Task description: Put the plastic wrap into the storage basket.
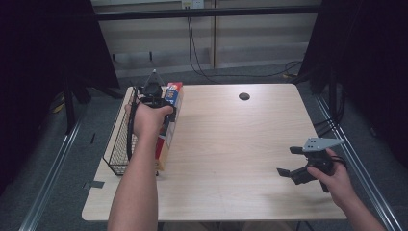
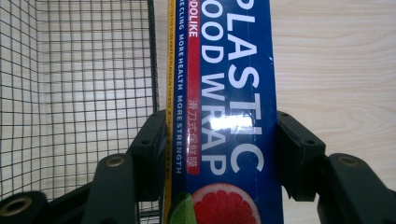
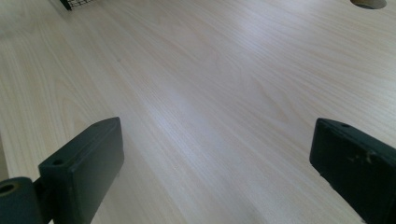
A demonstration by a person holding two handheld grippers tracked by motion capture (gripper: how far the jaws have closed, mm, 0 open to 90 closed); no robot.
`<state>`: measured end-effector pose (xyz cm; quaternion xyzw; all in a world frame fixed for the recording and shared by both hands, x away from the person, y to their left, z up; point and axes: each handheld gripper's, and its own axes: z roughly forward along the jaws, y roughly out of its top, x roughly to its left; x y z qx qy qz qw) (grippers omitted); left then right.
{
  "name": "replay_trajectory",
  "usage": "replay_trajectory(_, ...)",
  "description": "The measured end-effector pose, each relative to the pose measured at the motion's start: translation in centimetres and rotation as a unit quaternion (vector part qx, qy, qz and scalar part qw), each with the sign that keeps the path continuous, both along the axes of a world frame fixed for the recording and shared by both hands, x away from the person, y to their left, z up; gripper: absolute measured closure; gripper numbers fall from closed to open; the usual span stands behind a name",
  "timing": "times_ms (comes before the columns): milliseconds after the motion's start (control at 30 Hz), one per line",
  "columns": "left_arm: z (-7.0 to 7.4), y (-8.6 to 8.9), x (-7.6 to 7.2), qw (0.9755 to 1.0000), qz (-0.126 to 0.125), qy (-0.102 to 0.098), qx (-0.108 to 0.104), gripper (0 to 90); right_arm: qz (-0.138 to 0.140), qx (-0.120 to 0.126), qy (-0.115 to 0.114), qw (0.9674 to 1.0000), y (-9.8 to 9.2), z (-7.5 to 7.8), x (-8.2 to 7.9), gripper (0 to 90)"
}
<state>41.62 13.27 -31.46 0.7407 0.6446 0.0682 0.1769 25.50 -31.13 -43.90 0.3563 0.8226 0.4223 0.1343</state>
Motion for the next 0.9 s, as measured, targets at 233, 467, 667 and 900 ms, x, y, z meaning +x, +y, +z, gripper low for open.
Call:
replay_trajectory(233,0.1,0.8,-0.1,0.9999,0.012,0.002,0.003,43.8,-0.001,0.001,-0.001,1.0000,0.0,0.0,0.0,2.7)
replay_trajectory(467,0.1,1.5,-0.3,0.9999,0.014,0.005,0.004,43.7,0.000,-0.001,-0.001,1.0000,0.1,0.0,0.0,2.7)
replay_trajectory(667,0.0,2.0,-0.3,0.9998,0.017,0.005,0.004,43.7,0.000,-0.002,-0.001,1.0000,0.0,0.0,0.0,2.6)
replay_trajectory(900,-0.1,2.5,-0.3,0.9997,0.025,0.006,0.004,43.7,-0.002,0.000,-0.001,1.0000,0.0,0.0,0.0,2.7)
